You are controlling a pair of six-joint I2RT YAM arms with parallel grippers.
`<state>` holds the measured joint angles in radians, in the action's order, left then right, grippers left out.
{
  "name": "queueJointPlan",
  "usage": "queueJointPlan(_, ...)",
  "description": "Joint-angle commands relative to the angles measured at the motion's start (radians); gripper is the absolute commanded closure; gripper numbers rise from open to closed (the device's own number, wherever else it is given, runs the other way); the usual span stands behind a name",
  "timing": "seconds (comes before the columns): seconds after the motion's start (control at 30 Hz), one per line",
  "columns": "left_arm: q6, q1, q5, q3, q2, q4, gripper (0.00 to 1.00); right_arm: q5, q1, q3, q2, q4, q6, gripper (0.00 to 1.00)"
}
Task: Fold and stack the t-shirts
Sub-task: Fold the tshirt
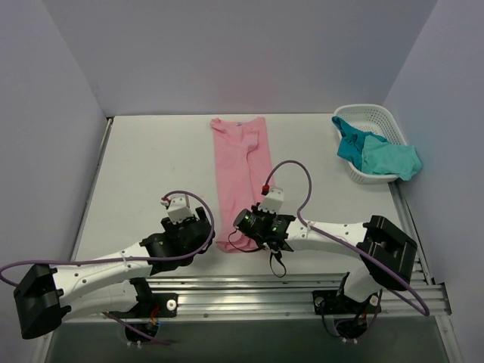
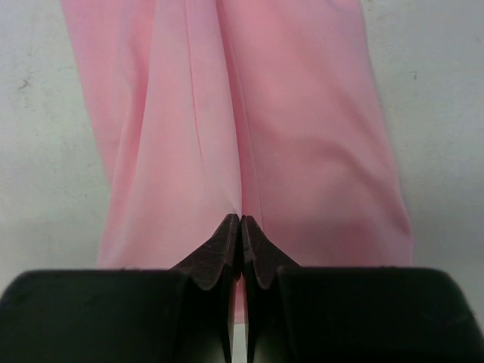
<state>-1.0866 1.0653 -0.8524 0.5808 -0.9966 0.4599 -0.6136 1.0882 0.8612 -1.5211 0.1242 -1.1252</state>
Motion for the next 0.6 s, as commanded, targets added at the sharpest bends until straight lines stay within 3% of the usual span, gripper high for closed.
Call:
queueJointPlan(0.0,0.019,0.001,0.001,0.050,-0.023,-0.049,0.18,-0.066,0.007,-0.030,0.041,0.069,-0.051,1.00)
queueJointPlan(0.27,0.027,0.001,0.003,0.062,-0.062,-0.063,0.18,-0.112,0.007,-0.047,0.076,0.150,-0.134,1.00)
queueJointPlan(0.57,0.028,0.001,0.010,0.080,-0.125,-0.084,0.18,-0.227,-0.005,-0.106,0.154,0.353,-0.416,1.00)
